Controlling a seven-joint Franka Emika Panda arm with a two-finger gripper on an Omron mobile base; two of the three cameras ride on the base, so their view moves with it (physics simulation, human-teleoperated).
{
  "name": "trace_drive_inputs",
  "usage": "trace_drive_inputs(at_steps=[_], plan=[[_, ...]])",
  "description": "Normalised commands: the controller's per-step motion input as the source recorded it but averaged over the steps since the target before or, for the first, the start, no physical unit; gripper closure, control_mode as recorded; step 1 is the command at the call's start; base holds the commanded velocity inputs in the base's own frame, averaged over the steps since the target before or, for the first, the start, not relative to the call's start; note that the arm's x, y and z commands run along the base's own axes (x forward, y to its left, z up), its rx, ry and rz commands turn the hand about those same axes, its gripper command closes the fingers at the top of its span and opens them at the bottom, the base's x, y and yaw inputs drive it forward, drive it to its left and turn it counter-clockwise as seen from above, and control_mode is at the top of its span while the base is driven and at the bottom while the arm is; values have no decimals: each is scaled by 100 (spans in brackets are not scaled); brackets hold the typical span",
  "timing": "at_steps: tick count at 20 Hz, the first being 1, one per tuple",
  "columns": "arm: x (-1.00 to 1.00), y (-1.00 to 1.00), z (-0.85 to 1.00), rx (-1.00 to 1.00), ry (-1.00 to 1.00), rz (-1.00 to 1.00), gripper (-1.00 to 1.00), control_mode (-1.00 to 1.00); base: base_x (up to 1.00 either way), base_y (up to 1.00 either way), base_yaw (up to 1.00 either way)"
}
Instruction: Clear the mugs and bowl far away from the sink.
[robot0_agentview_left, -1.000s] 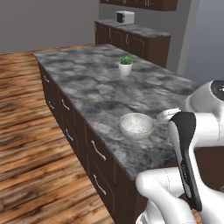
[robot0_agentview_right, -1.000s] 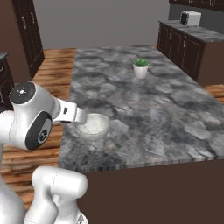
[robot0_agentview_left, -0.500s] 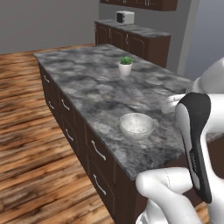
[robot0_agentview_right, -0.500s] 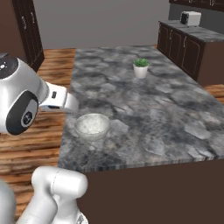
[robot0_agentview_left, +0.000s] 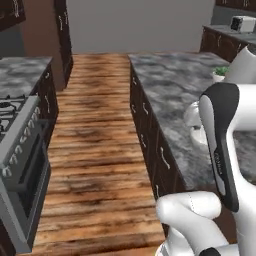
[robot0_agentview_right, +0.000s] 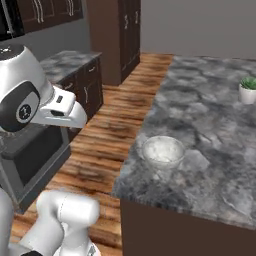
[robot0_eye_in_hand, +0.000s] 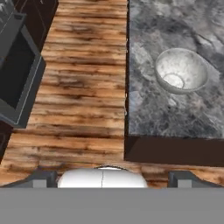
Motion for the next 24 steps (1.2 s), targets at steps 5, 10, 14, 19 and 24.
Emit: trace_drive_inputs(at_steps=[5,10,14,19,24], plan=[[0,0,0,0,0,0,-100,100,0,21,100],[0,0,0,0,0,0,-100,100,0,2,100],[0,0,0,0,0,0,-100,100,0,0,100],[0,0,0,0,0,0,-100,100,0,0,100],[0,0,0,0,0,0,-100,100,0,3,100]])
